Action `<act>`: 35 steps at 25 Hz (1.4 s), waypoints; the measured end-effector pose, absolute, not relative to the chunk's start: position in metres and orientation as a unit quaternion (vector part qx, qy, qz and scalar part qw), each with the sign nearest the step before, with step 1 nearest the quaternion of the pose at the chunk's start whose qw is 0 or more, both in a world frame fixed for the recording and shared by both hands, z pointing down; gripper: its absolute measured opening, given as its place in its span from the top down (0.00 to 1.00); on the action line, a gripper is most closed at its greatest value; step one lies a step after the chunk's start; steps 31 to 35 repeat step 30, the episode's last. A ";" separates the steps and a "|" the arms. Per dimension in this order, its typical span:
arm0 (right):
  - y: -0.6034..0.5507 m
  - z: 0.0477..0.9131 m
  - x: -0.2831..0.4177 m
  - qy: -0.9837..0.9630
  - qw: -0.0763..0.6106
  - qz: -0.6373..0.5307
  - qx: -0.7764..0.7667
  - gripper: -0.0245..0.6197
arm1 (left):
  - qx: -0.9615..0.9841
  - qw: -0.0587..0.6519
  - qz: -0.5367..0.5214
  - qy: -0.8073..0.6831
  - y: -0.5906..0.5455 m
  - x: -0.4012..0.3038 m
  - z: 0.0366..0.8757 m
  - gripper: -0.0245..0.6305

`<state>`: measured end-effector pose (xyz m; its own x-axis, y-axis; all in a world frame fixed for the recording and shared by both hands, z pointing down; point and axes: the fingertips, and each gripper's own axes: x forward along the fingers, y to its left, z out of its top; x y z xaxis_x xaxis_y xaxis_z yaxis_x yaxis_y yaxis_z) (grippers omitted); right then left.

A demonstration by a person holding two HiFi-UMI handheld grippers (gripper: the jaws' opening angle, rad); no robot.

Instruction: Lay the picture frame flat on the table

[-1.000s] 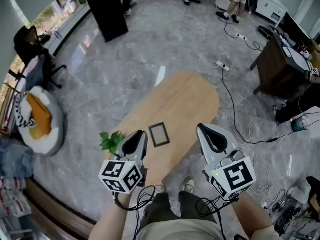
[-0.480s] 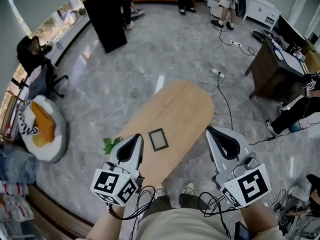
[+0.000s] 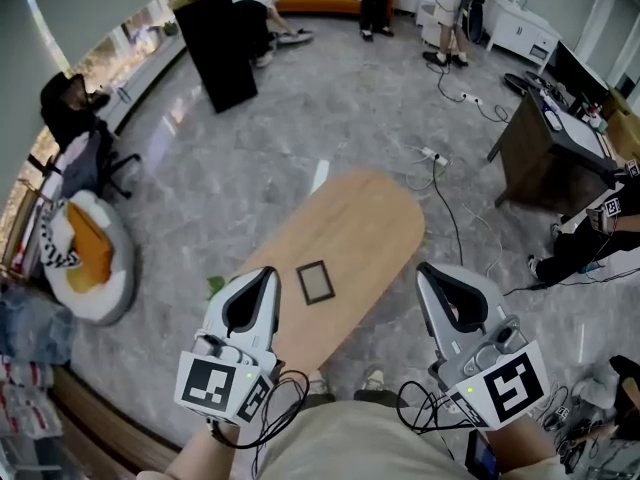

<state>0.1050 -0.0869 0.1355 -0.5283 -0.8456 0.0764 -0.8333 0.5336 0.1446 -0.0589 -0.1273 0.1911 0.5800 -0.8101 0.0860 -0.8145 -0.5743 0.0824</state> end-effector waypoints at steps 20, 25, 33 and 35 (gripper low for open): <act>-0.062 0.134 0.085 -0.874 0.083 -0.071 0.473 0.96 | 0.881 0.016 0.035 -0.471 -0.099 -0.073 0.178 0.93; -0.062 0.135 0.090 -0.874 0.086 -0.073 0.473 0.96 | 0.881 0.010 0.040 -0.471 -0.095 -0.068 0.177 0.93; -0.061 0.140 0.087 -0.876 0.080 -0.063 0.471 0.96 | 0.882 0.008 0.044 -0.469 -0.091 -0.069 0.183 0.93; -0.061 0.140 0.087 -0.876 0.080 -0.063 0.471 0.96 | 0.882 0.008 0.044 -0.469 -0.091 -0.069 0.183 0.93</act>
